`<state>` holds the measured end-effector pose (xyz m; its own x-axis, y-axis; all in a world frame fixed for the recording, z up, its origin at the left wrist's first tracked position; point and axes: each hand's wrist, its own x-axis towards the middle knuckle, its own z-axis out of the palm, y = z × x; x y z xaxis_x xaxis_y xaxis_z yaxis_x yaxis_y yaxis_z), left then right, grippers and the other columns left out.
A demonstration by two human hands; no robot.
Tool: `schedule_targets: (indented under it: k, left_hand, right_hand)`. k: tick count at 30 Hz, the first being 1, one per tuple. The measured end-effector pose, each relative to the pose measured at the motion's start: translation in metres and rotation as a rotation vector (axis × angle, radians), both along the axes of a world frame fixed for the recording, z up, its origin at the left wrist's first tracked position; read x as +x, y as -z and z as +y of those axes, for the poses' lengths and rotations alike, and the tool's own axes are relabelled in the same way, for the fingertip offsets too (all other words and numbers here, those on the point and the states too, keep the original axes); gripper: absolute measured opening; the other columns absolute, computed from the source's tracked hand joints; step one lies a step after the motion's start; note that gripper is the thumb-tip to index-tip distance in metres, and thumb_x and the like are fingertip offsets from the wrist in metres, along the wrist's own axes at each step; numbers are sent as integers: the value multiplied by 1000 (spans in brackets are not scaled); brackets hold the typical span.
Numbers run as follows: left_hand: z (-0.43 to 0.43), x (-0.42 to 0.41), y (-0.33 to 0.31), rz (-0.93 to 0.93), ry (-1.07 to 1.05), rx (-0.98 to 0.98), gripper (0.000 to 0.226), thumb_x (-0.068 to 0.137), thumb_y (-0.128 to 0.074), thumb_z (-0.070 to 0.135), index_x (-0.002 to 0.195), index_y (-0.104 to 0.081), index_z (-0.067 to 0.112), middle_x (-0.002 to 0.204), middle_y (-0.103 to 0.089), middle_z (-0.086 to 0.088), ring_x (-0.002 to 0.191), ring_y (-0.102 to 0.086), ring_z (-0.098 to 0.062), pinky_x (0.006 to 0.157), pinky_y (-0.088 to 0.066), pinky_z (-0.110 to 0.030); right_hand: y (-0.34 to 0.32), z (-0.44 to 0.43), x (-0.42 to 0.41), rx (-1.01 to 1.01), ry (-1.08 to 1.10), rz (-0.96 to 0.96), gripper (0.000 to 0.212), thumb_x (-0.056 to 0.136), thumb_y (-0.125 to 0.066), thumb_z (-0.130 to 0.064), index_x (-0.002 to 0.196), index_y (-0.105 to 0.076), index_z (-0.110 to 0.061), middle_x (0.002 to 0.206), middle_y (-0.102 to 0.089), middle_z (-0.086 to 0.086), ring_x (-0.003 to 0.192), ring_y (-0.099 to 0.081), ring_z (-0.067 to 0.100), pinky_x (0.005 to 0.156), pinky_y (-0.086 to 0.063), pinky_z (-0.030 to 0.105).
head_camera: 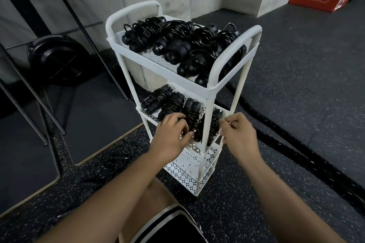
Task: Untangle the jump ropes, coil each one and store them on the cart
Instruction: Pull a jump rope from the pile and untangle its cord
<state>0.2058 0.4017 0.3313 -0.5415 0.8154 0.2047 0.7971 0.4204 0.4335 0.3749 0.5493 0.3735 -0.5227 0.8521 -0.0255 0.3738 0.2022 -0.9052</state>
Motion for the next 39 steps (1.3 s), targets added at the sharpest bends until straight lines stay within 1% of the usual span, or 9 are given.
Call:
schedule_targets:
  k: [6,11,15,17,20,24,28,32,39]
  left_hand:
    - [-62,-17,-1,-77,-120,74,6,101,-67,37,104,-68,31,131,-56,17,126,-44,-7,102,-30,-37]
    - [-124,-33,-3,-150,-243,99,7,103,-67,33,109,-69,31,120,-63,17,116,-48,-7,96,-28,-28]
    - [-177,-52,8,-233,-350,91,7,101,-69,31,107,-71,30,110,-67,16,107,-58,-12,93,-47,-36]
    - [-202,-62,16,-281,-407,87,6,101,-69,30,107,-72,28,107,-70,13,99,-62,-14,87,-49,-31]
    - [-236,-77,31,-350,-505,67,5,102,-68,27,107,-71,28,99,-73,13,86,-66,-6,71,-44,-14]
    - [-275,-105,67,-435,-584,9,6,104,-65,29,110,-68,27,97,-74,11,79,-69,-8,65,-49,-25]
    - [-299,-135,119,-540,-633,-116,6,105,-64,28,111,-67,27,100,-74,7,79,-69,-13,59,-51,-25]
    - [-313,-164,177,-647,-614,-248,13,106,-65,28,117,-64,23,107,-73,-2,91,-69,-20,80,-59,-36]
    - [-319,-206,278,-679,-613,-397,12,102,-58,21,114,-61,24,95,-72,1,88,-72,-26,77,-61,-42]
  right_hand:
    - [-51,-50,22,156,82,463,18,109,-59,-27,93,-53,-22,73,-57,12,61,-50,31,56,-42,49]
    - [-63,-99,16,249,-85,572,23,108,-62,-30,92,-56,-15,61,-54,5,52,-48,36,48,-40,54]
    - [-52,-133,-18,300,-307,423,23,108,-58,-39,91,-60,-23,62,-59,1,56,-58,28,55,-49,54]
    - [-42,-147,-44,284,-411,340,19,108,-60,-36,92,-60,-25,65,-62,0,58,-62,24,59,-51,49]
    - [-20,-167,-91,153,-542,272,13,106,-65,-31,94,-62,-28,71,-67,0,64,-66,25,66,-55,48]
    - [22,-186,-163,-84,-683,117,11,105,-64,-17,95,-69,-20,81,-74,5,68,-71,19,62,-52,36]
    - [82,-201,-227,-215,-797,-126,13,104,-64,-15,97,-73,-20,86,-79,1,72,-72,14,61,-54,32]
    - [158,-214,-278,-284,-908,-355,11,105,-63,-18,100,-73,-19,90,-80,1,76,-73,13,69,-57,36]
    - [279,-215,-336,-219,-999,-631,8,104,-63,-22,104,-72,-21,100,-79,1,88,-75,17,78,-62,39]
